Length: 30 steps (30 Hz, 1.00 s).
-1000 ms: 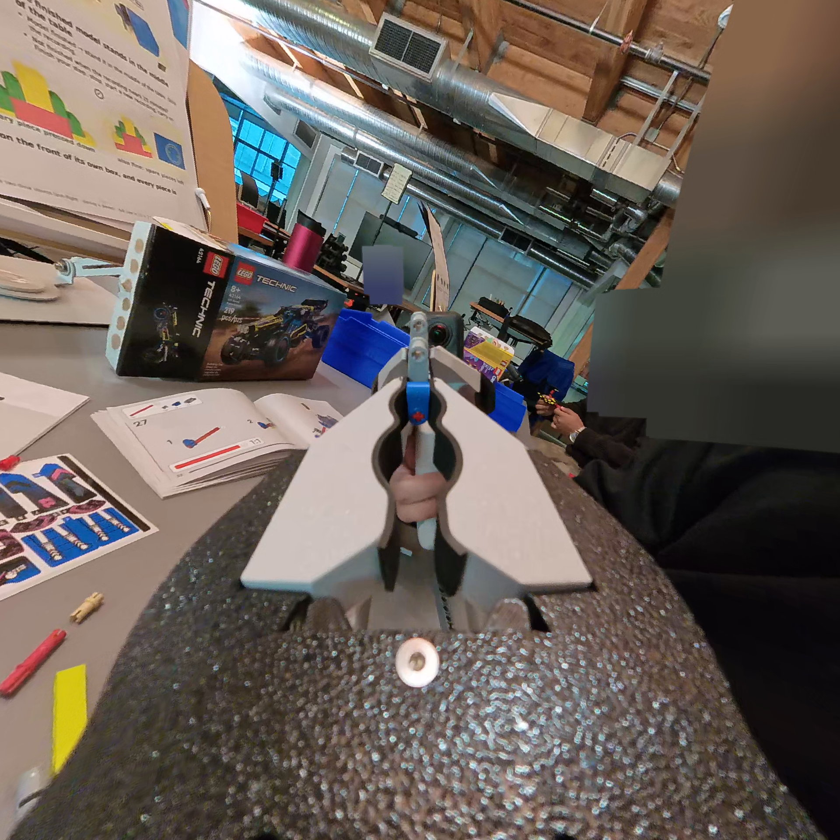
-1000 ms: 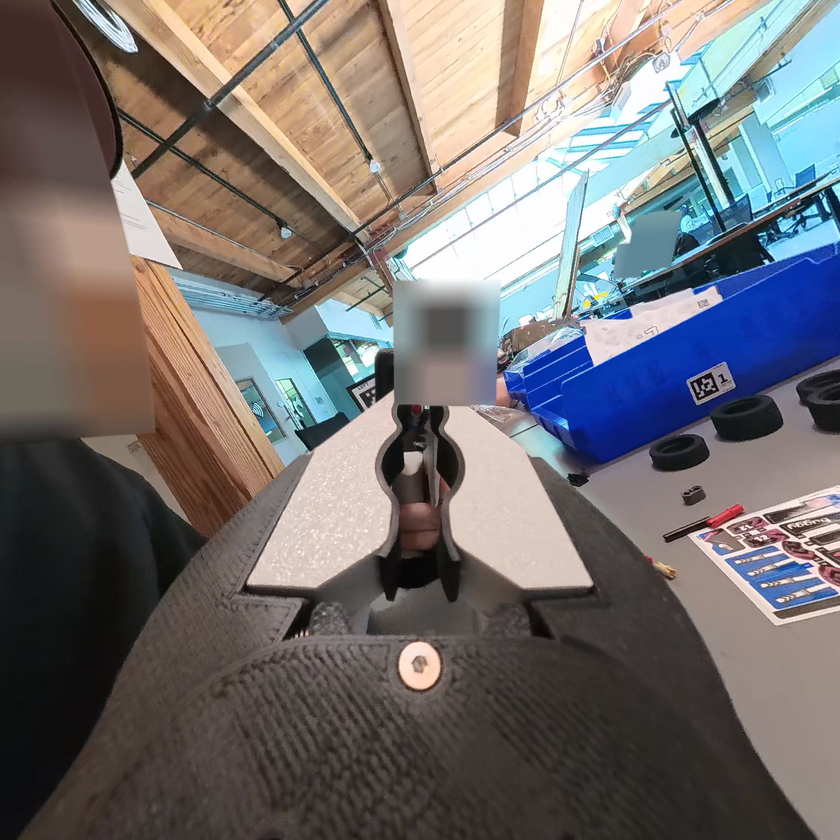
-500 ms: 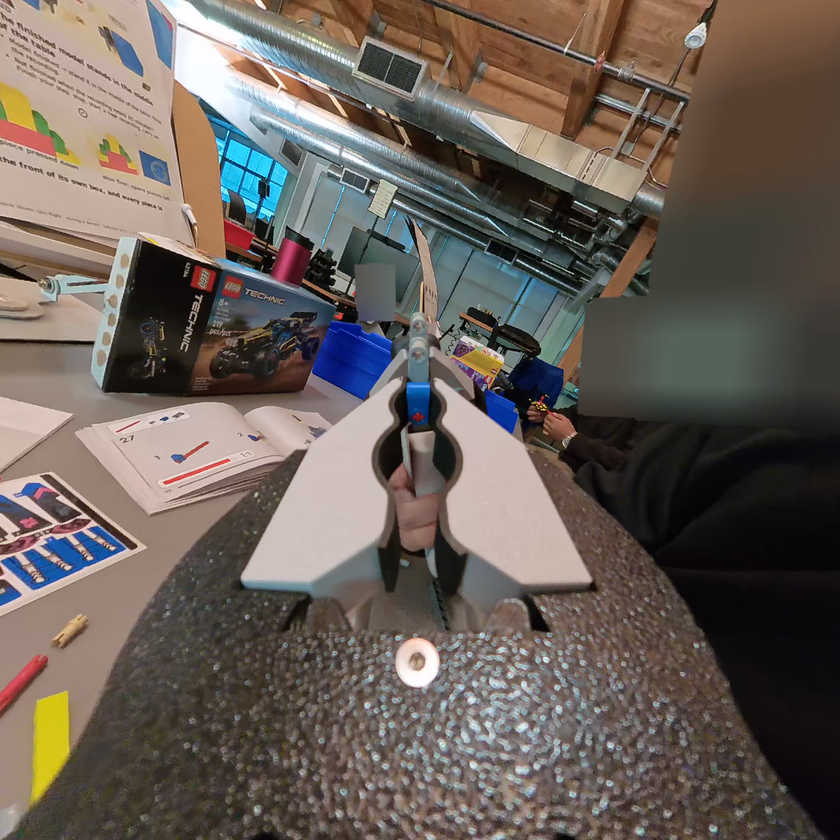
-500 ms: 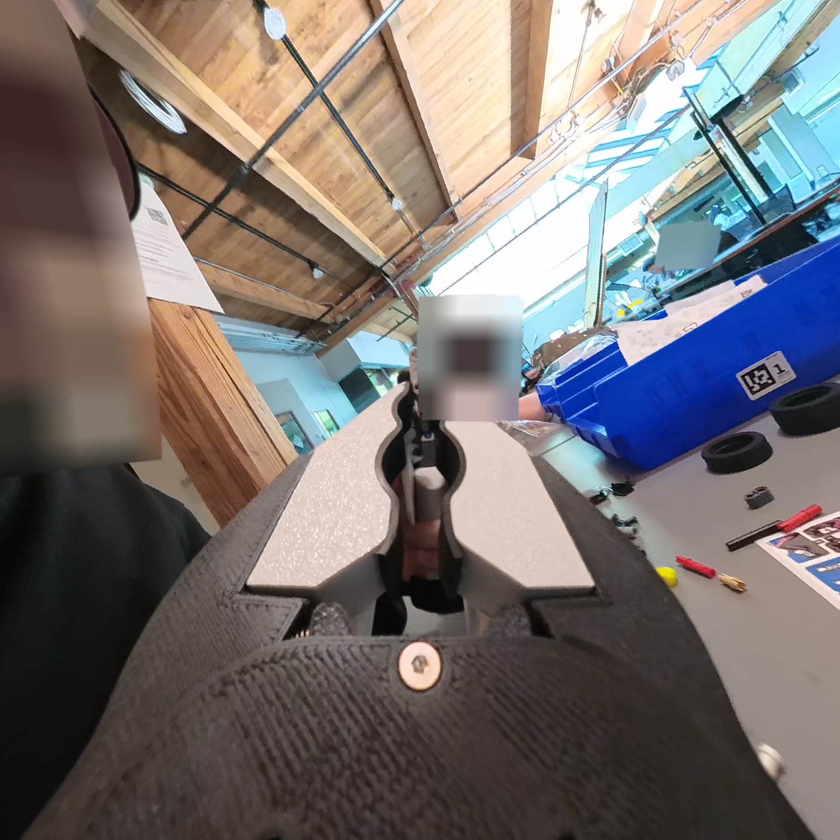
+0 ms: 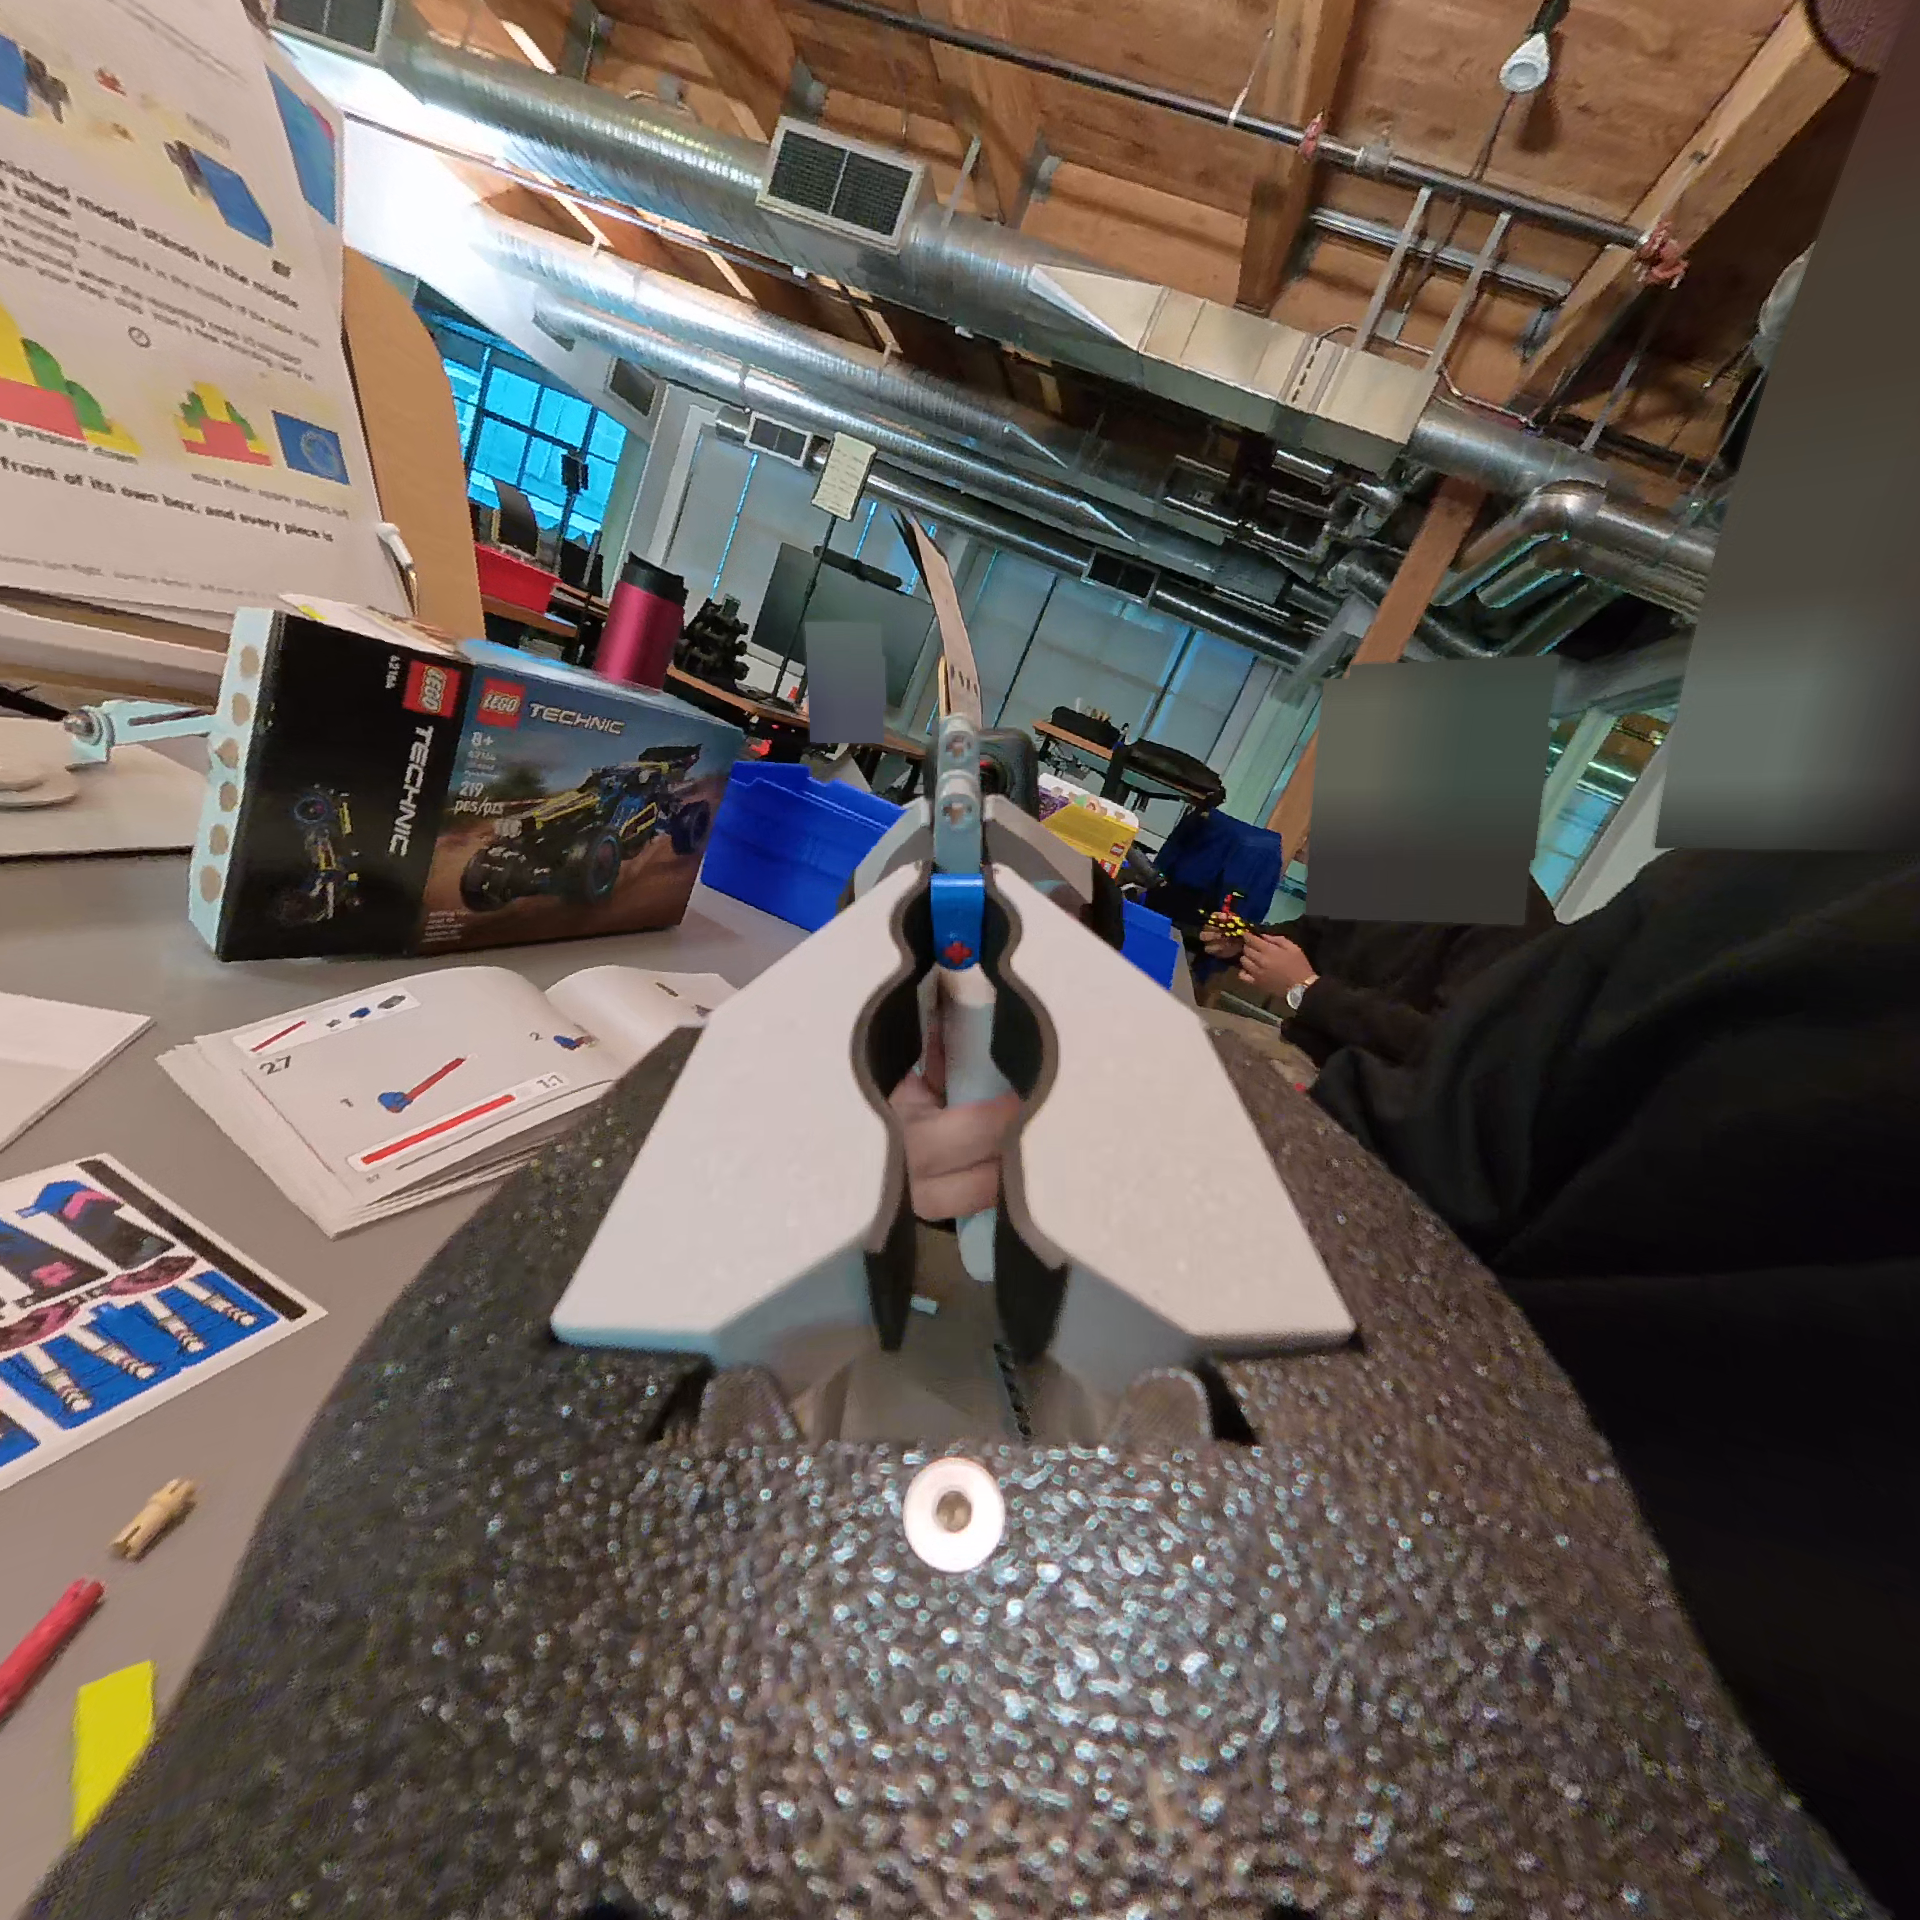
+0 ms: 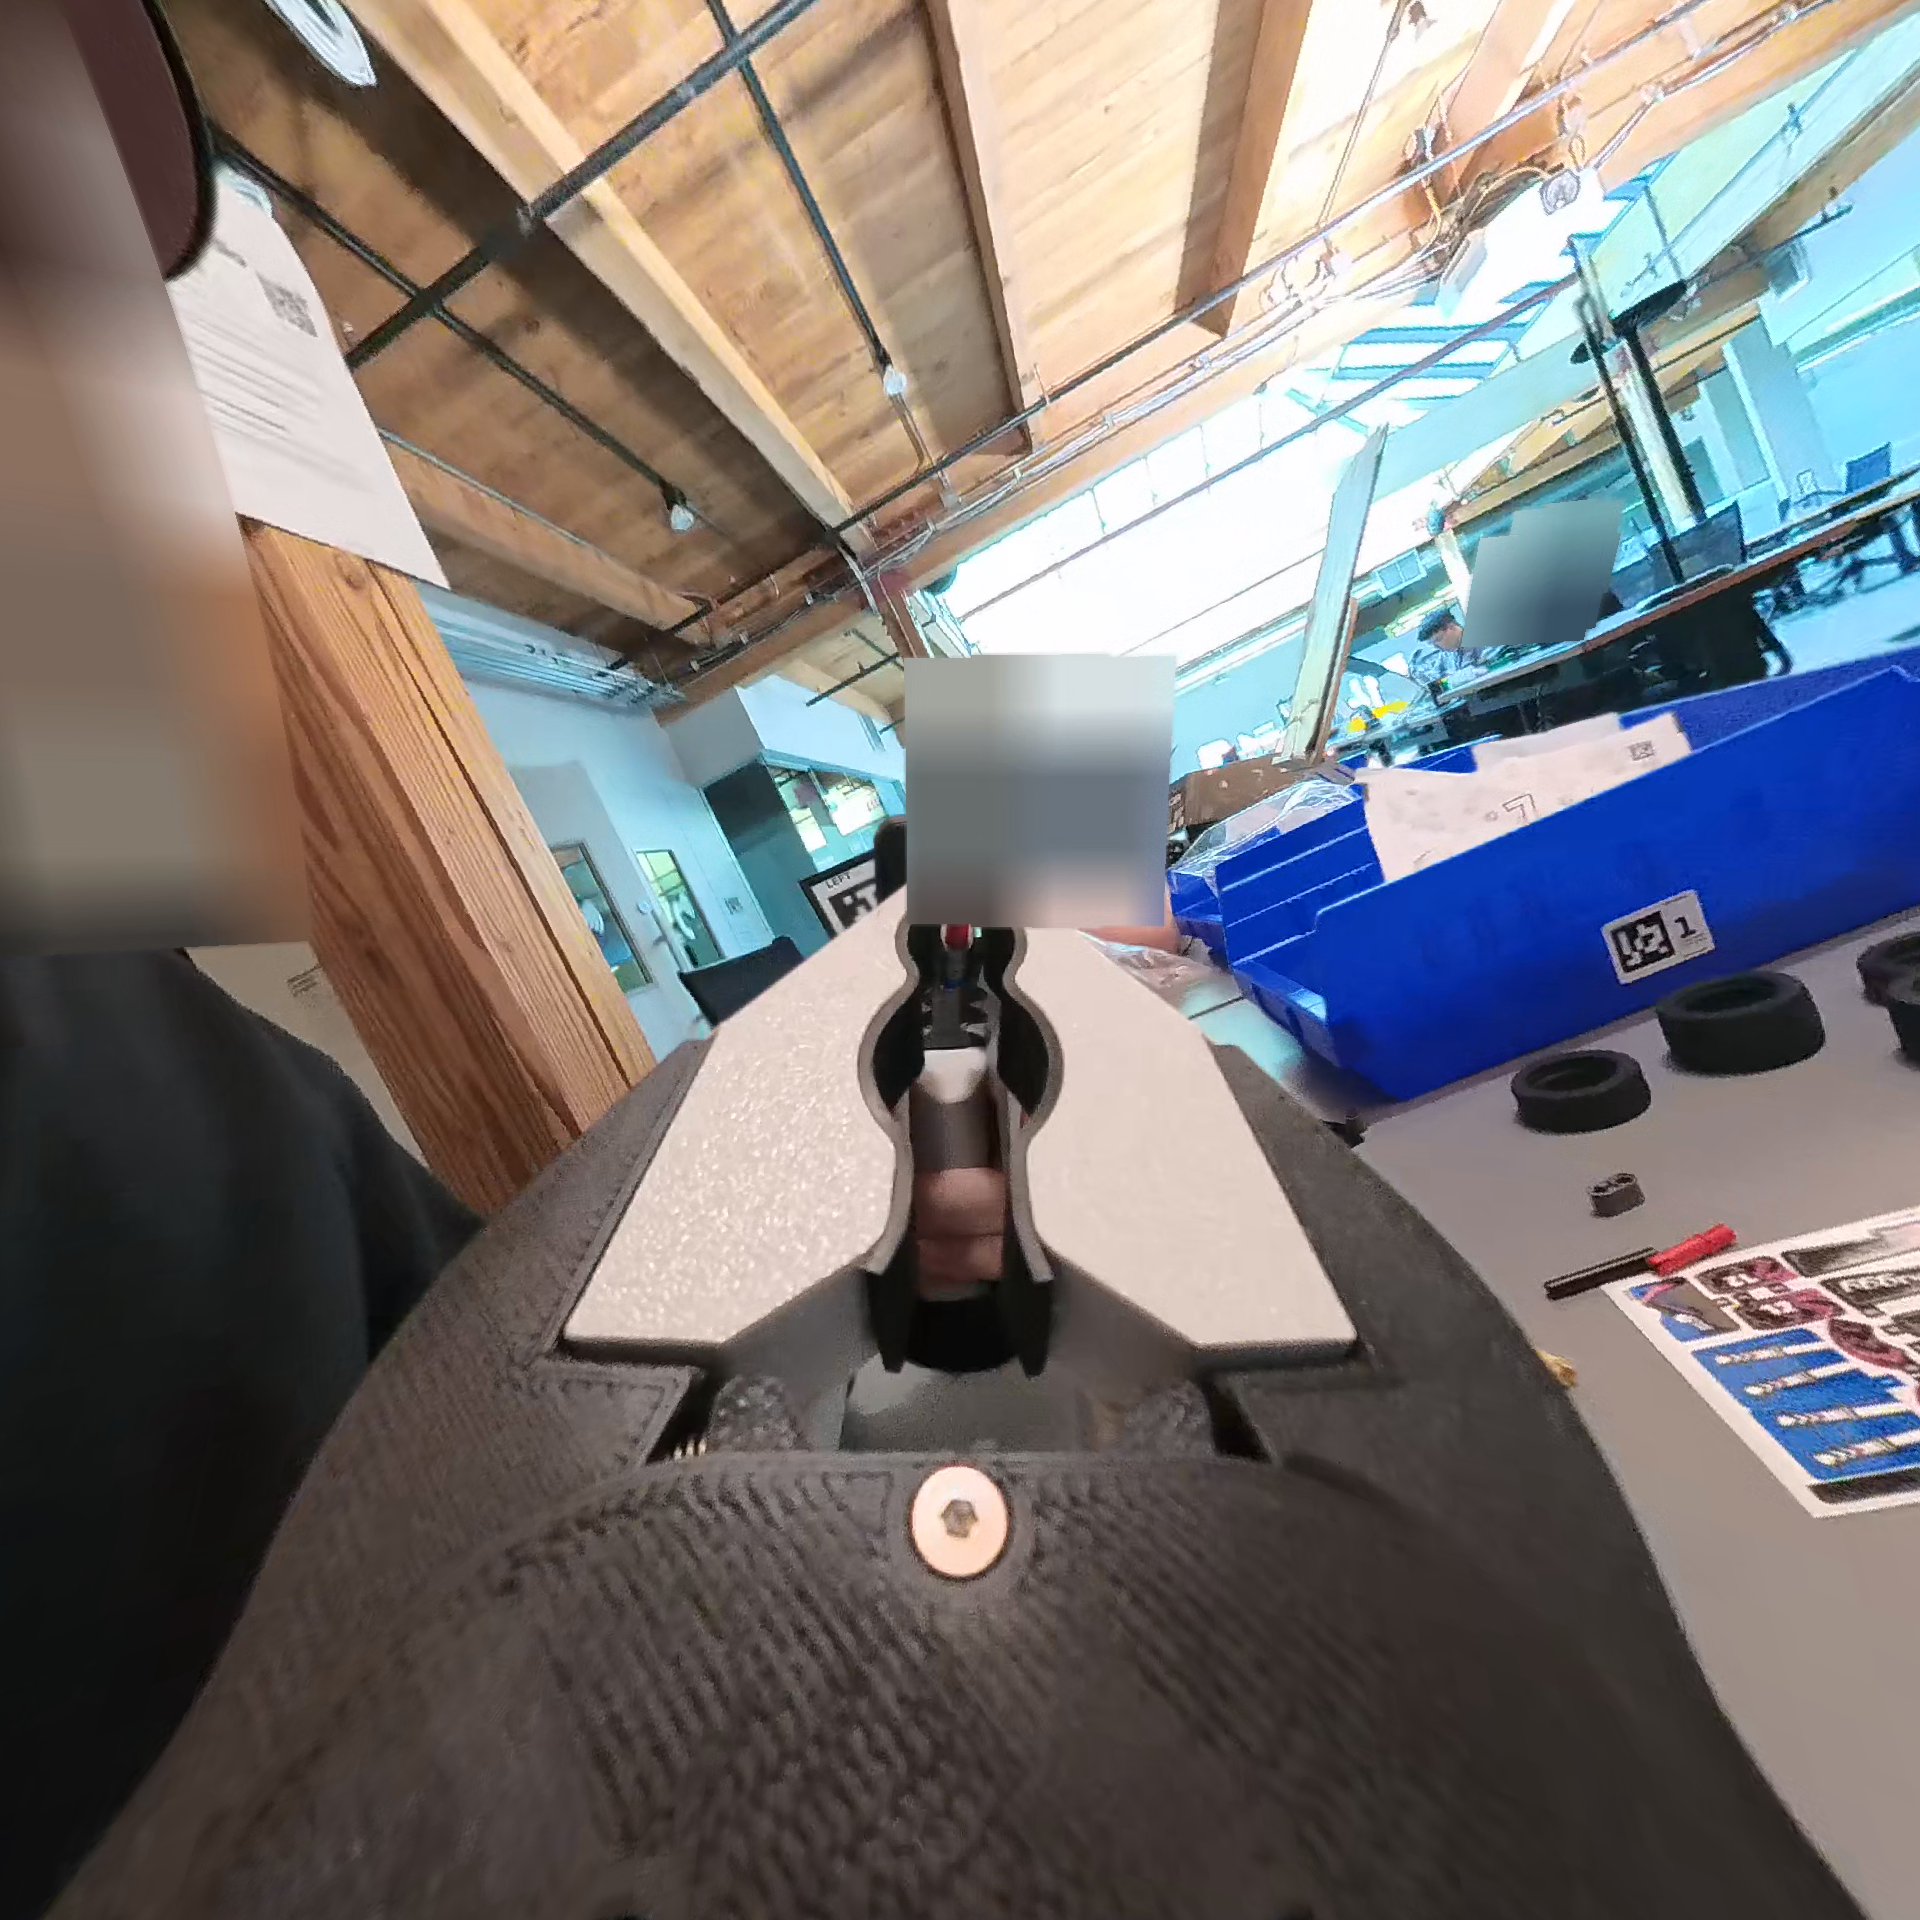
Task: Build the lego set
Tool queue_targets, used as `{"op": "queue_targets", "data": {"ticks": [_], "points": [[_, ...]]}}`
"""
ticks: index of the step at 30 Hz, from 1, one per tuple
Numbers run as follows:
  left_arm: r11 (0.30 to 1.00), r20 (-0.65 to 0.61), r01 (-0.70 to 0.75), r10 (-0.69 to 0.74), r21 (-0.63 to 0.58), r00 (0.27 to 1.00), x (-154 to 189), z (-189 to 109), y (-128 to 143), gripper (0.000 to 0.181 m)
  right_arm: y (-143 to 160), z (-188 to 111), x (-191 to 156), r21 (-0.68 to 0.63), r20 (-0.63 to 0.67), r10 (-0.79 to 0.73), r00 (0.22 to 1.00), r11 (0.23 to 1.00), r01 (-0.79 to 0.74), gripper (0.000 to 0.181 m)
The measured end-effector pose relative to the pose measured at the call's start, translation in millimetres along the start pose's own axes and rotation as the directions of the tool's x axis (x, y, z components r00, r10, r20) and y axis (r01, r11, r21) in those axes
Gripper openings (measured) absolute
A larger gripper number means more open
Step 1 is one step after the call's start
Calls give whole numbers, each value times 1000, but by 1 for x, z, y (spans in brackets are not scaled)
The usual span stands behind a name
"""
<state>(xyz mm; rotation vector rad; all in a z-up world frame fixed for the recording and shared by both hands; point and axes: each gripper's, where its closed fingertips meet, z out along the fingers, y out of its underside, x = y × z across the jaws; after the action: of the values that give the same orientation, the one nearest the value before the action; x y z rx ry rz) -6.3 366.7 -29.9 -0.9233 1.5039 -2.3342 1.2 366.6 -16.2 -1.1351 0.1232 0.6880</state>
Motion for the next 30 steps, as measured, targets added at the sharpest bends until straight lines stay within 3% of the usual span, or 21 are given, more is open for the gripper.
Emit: {"op": "queue_targets", "data": {"ticks": [9,11,17,24,30], "points": [[998,-36,-26,24,-57,999,5,0,9,5,21,4,-6,-116,24,20,1000,993,-17,6],[999,-14,-31,30,-45,999,3,4,8,5,15,4,-5,-50,23,52,998,997,-51,5],[993,30,-86,88,-85,996,-3,4,12,4,15,1,1,-12,23,78,997,997,-77,5],[987,64,-105,114,-125,991,-8,-1,15,4,4,-7,7,-66,-35,-39,999,997,37,3],[978,88,-133,149,-158,985,-10,-2,16,4,6,-7,9,-60,-38,-2,999,998,0,0]]}}
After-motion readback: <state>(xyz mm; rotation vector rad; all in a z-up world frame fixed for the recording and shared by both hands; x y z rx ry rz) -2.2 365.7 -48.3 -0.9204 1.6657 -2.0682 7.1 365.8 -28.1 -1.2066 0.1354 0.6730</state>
